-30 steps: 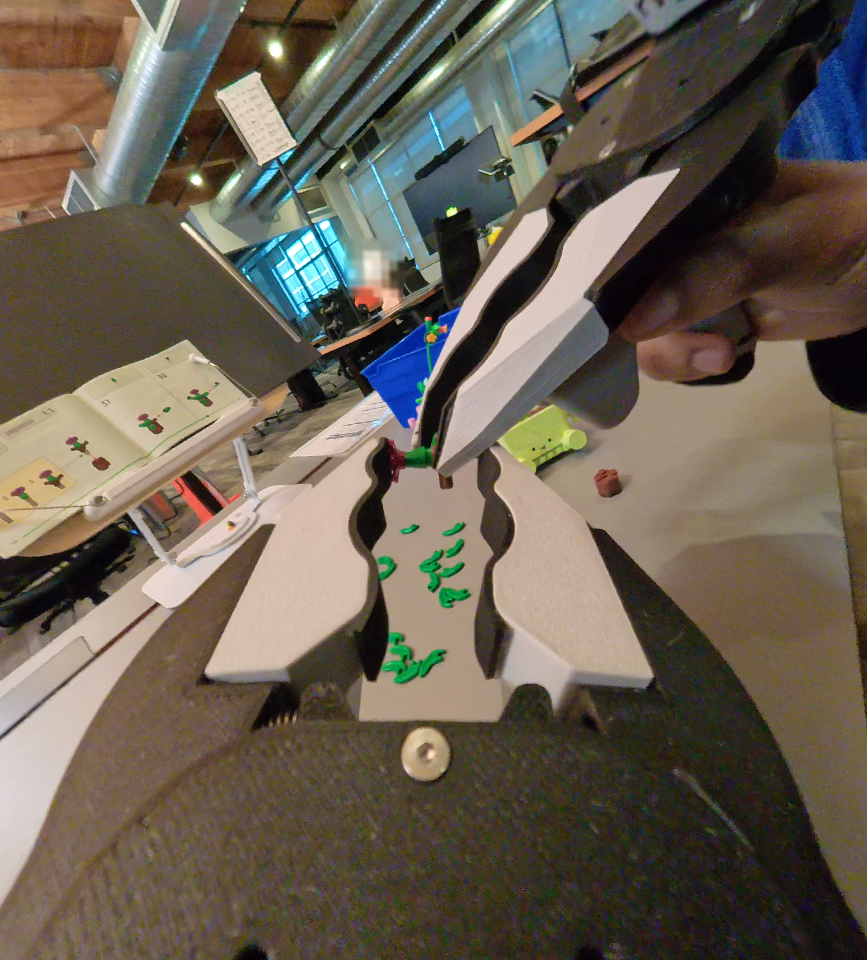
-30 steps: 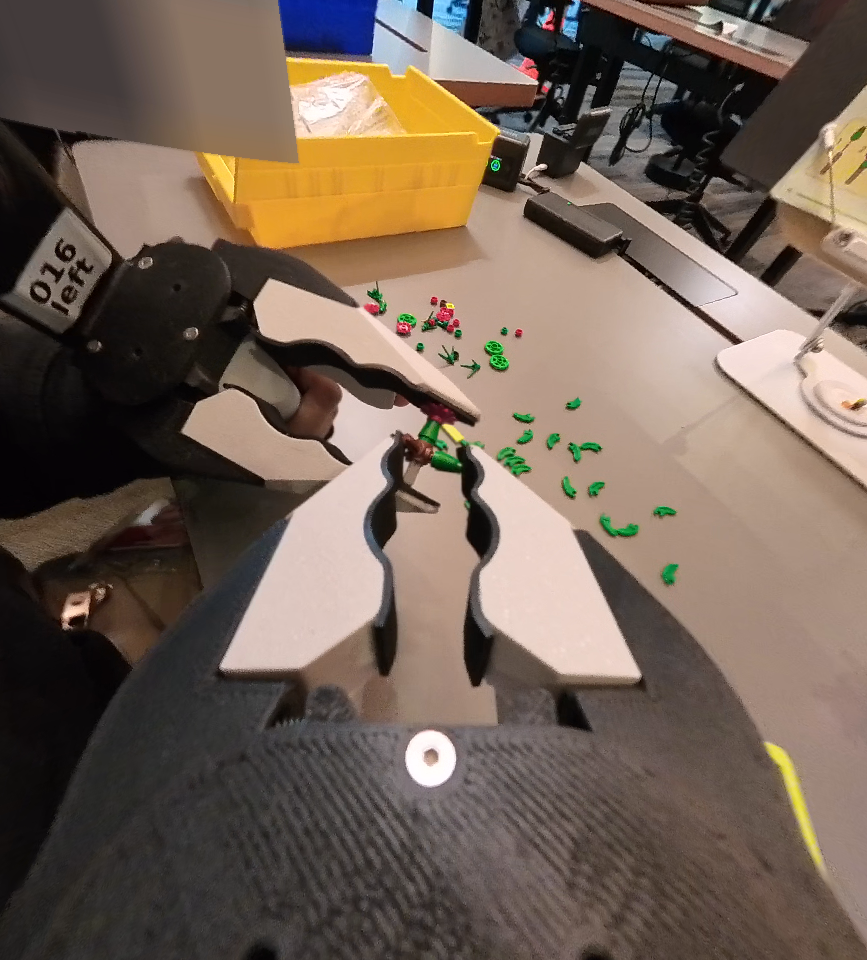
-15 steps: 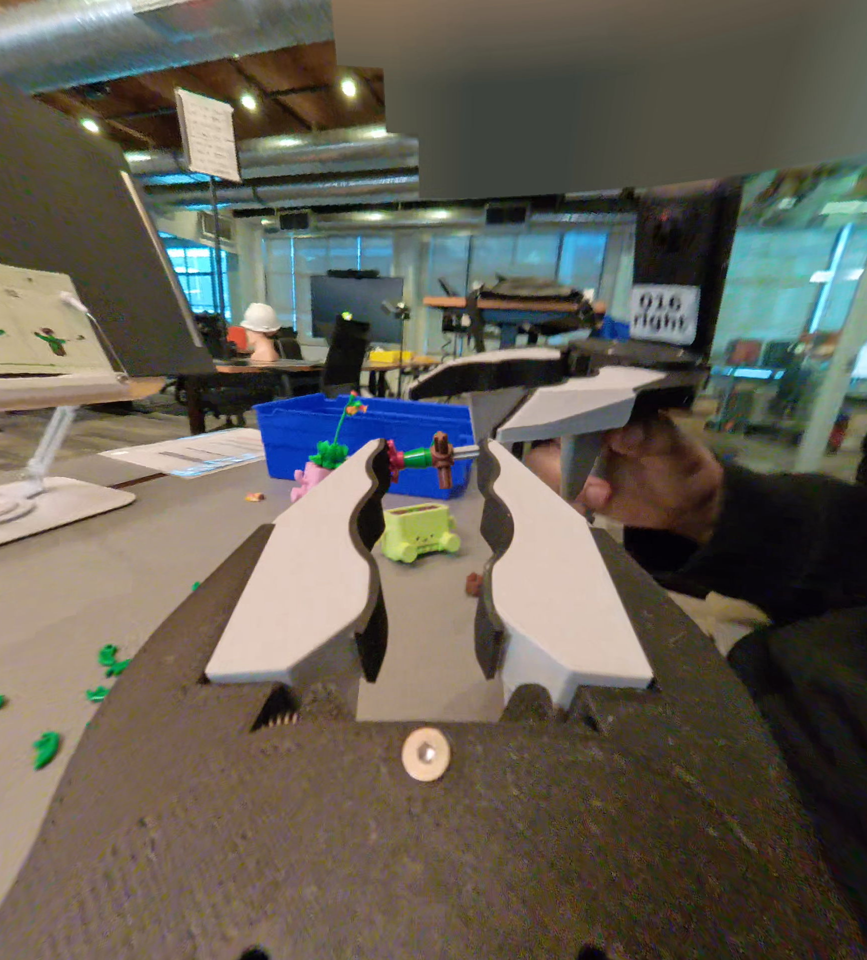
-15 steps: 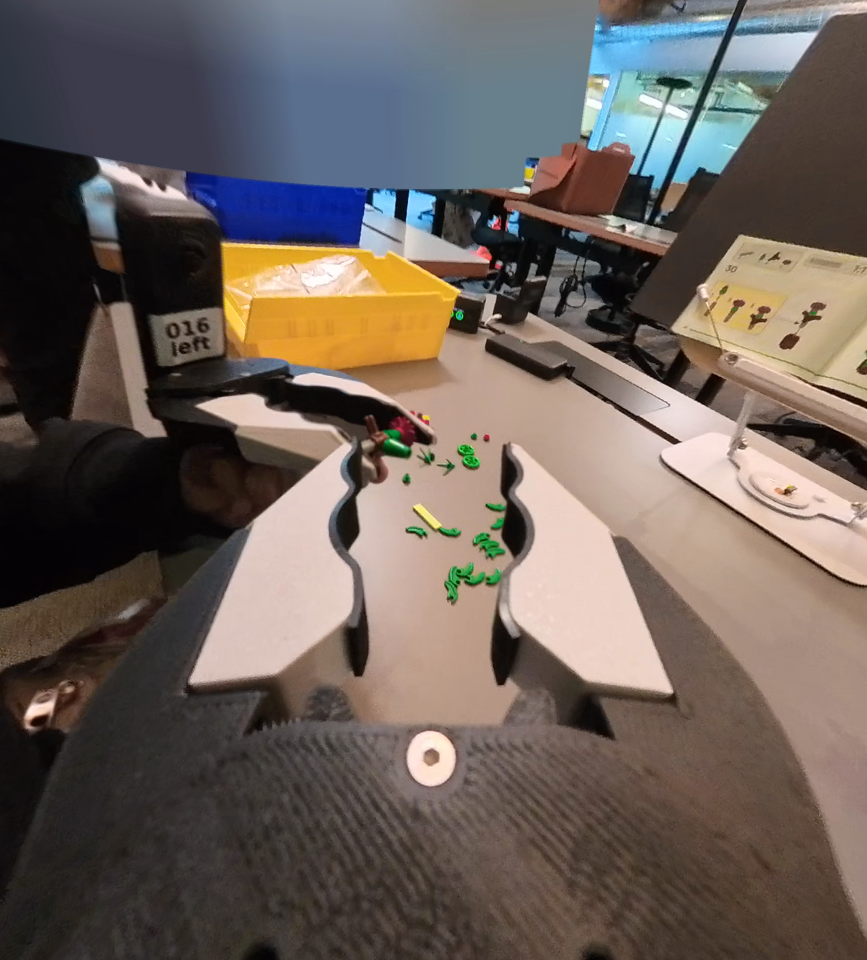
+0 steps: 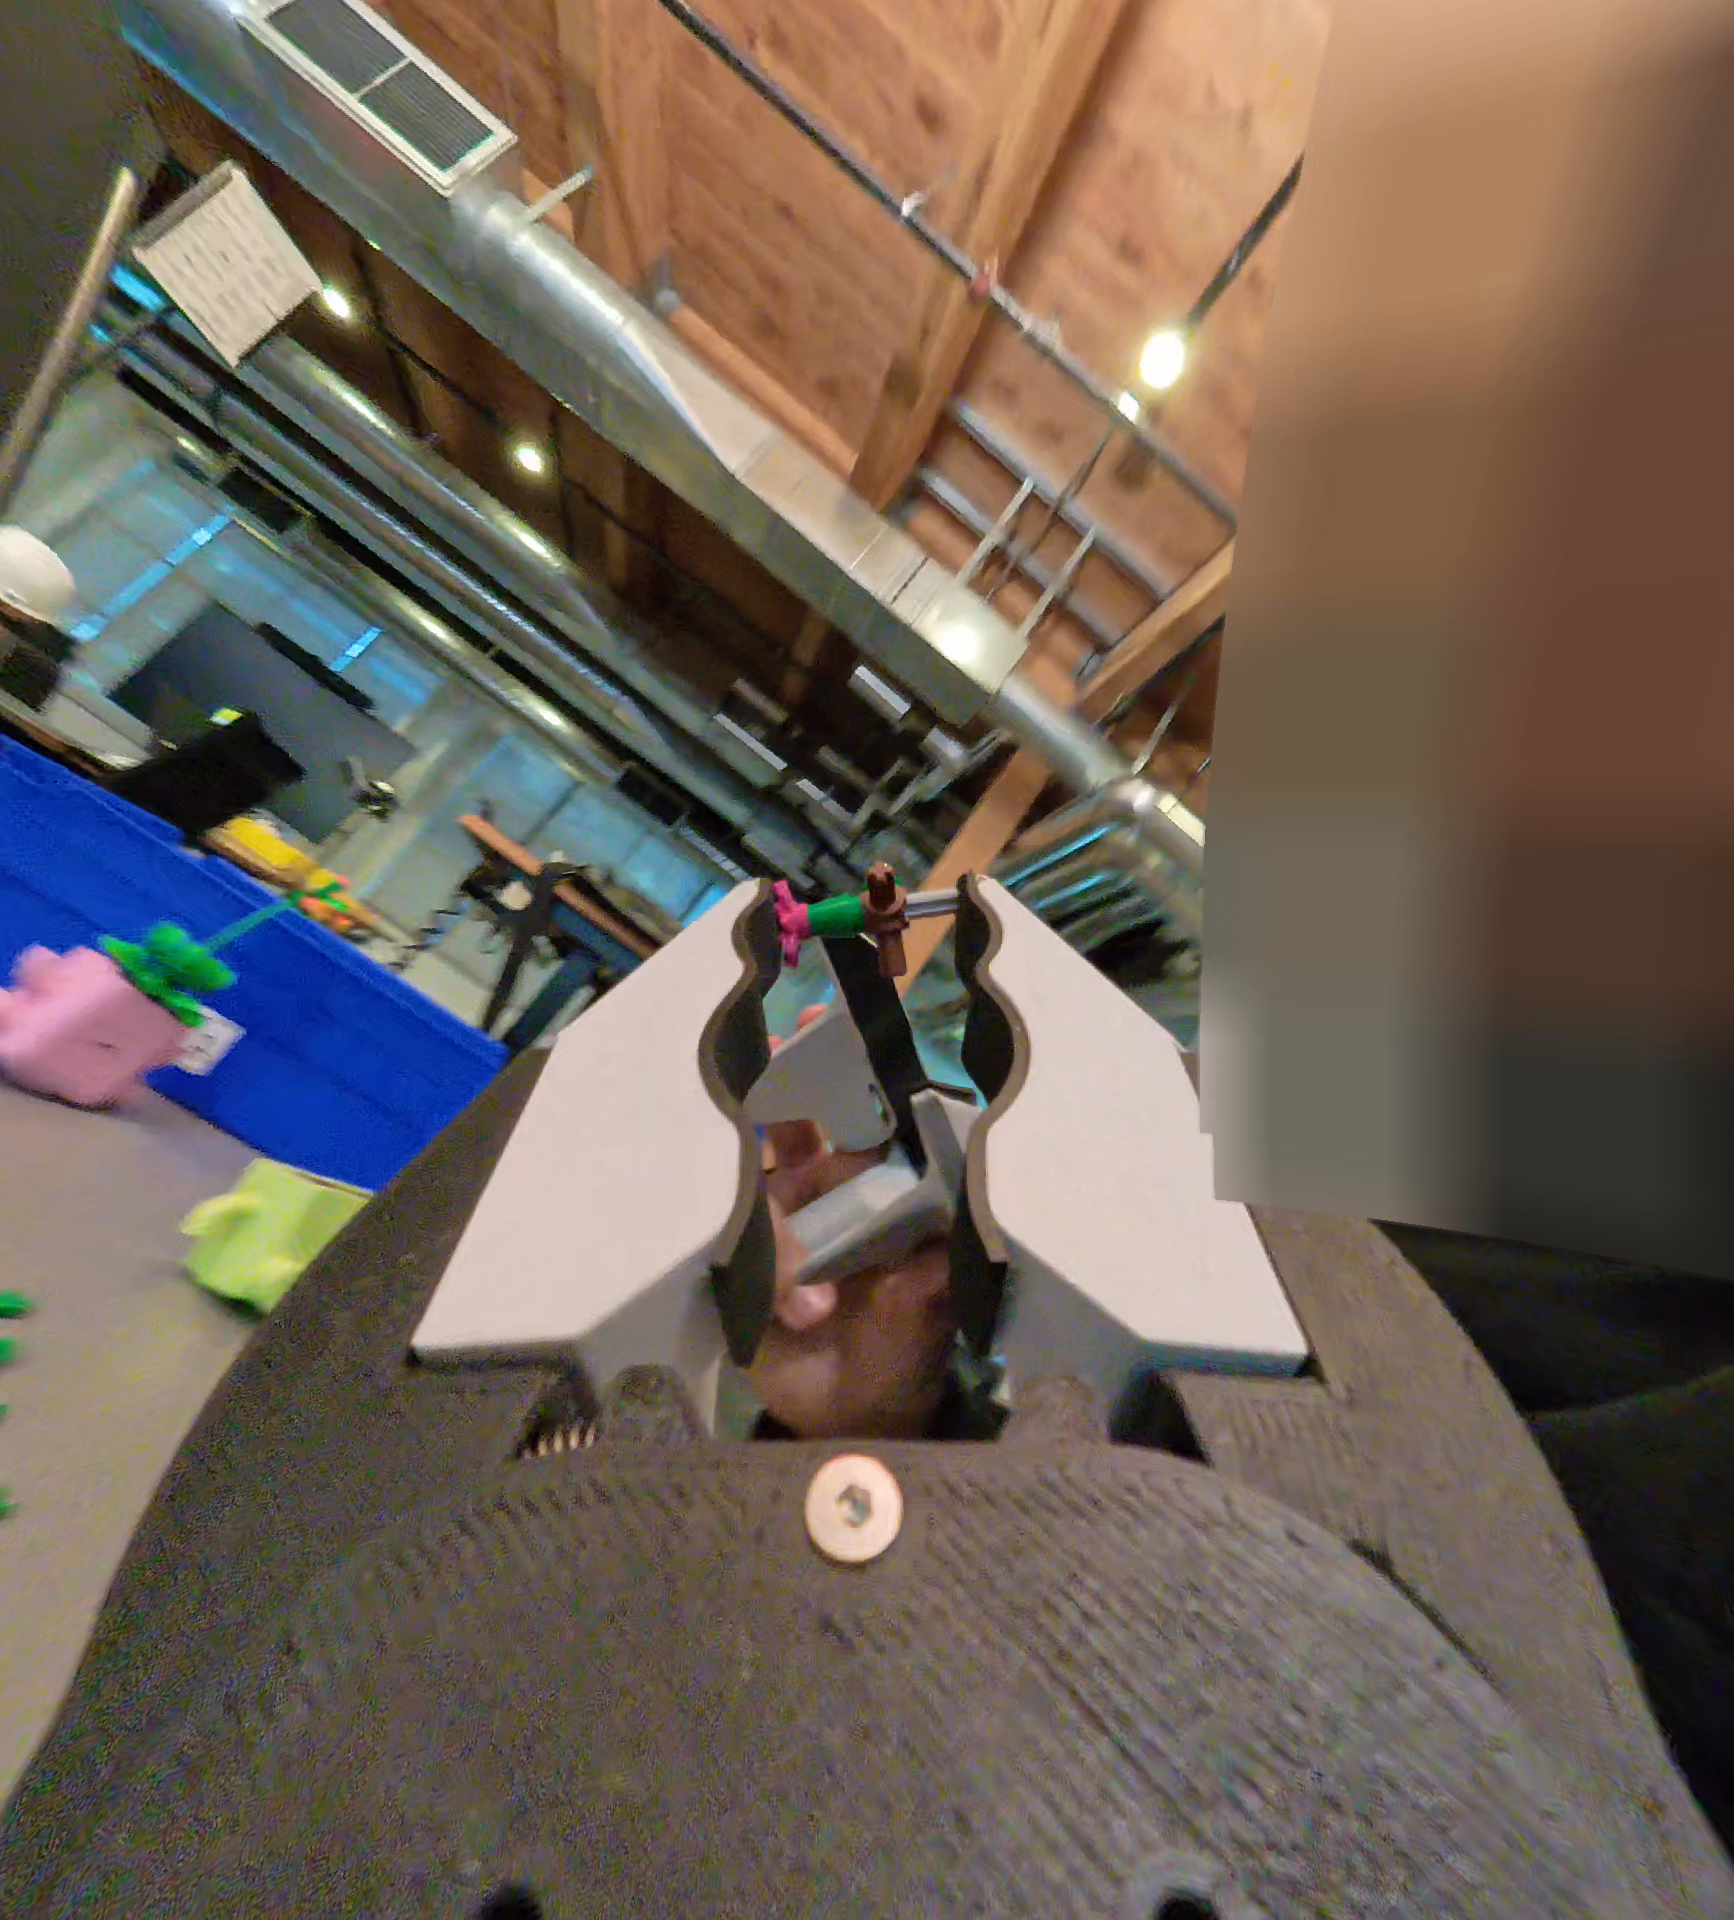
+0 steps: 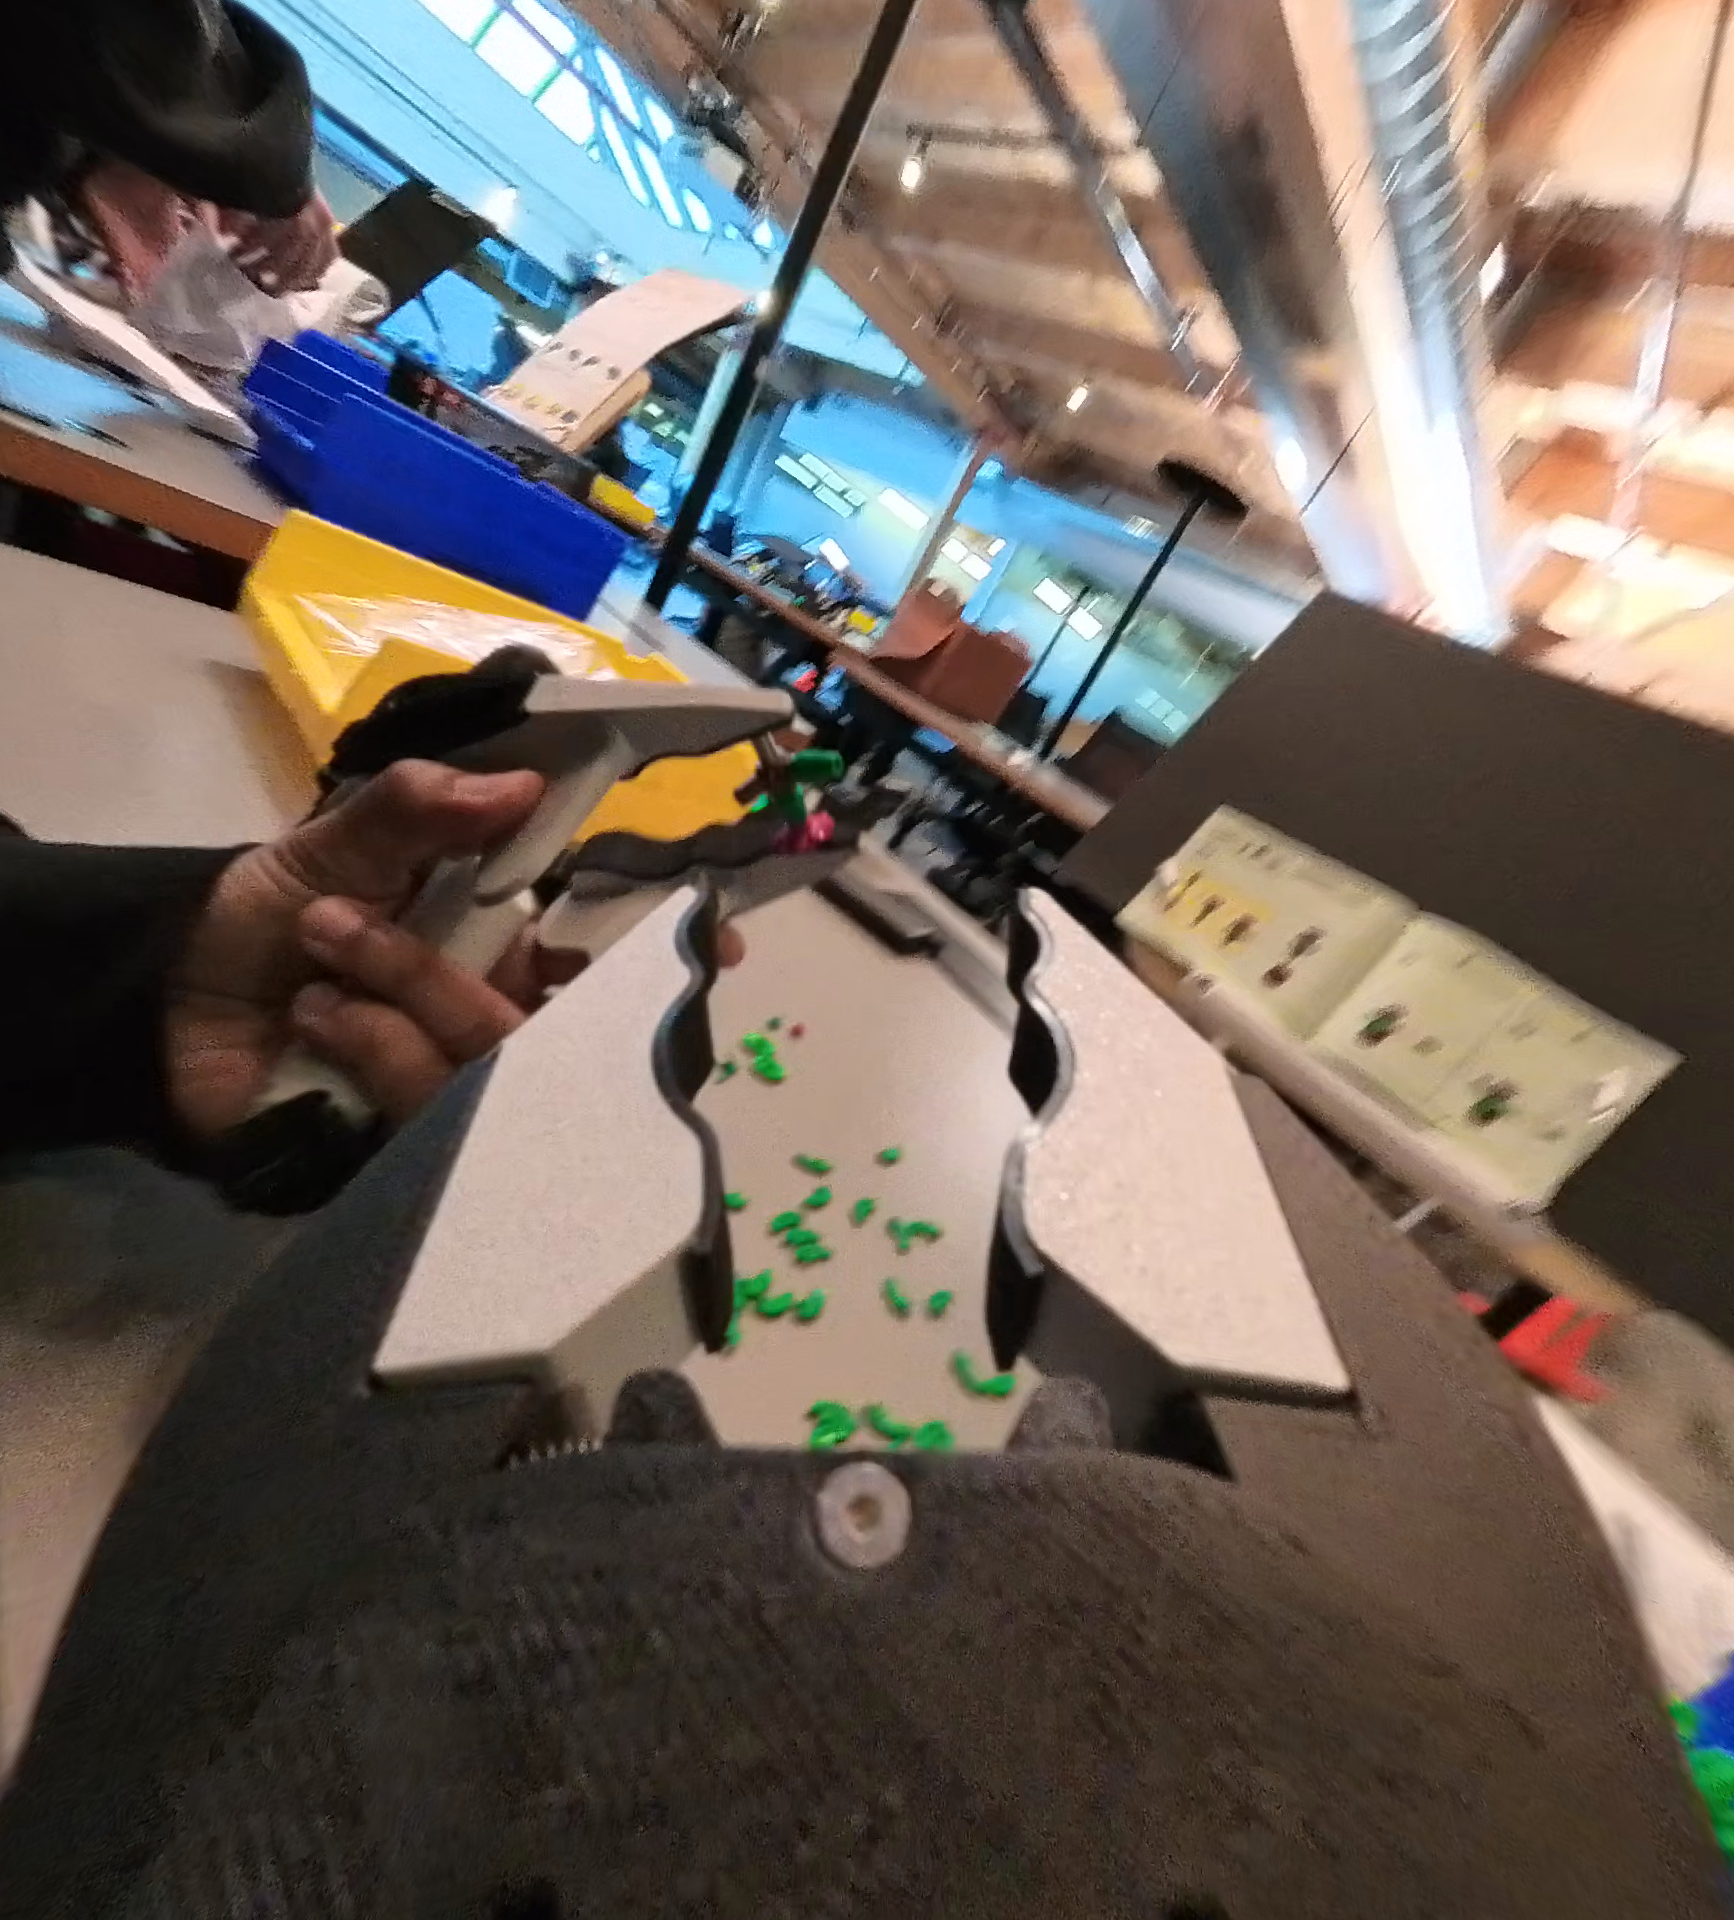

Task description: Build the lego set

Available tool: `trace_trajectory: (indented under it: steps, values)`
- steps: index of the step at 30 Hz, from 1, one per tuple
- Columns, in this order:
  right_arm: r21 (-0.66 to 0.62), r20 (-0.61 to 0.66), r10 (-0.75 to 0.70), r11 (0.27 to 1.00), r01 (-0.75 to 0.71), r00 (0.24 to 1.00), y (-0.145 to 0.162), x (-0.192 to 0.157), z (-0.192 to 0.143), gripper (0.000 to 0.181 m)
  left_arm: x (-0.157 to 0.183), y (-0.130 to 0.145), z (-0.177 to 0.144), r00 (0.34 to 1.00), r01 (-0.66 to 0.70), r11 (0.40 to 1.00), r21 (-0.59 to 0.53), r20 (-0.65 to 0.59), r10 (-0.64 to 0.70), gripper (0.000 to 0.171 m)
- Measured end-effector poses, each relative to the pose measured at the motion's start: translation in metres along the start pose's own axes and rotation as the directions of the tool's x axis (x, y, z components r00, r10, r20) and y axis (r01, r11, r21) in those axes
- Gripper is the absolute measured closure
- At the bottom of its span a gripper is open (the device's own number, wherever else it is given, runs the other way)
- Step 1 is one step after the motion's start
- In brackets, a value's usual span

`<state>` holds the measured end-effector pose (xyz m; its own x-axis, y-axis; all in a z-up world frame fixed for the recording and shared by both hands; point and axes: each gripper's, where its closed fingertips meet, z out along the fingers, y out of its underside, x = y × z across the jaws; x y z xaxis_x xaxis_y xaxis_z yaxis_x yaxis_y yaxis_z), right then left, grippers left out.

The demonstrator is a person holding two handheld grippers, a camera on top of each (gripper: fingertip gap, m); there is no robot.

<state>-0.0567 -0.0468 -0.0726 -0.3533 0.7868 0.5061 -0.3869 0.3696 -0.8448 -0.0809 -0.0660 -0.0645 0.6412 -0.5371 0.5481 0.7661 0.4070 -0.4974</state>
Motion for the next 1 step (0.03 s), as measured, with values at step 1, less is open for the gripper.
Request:
trace_trajectory:
  steps: [1]
  values:
    - [0.011,-0.03,-0.058,0.998,0.058,0.998,-0.0019,0.0008,0.0001,0.129,-0.0004,0.0003,0.0011,0.996,0.081,0.996,0.032,-0.024,-0.08,0.141]
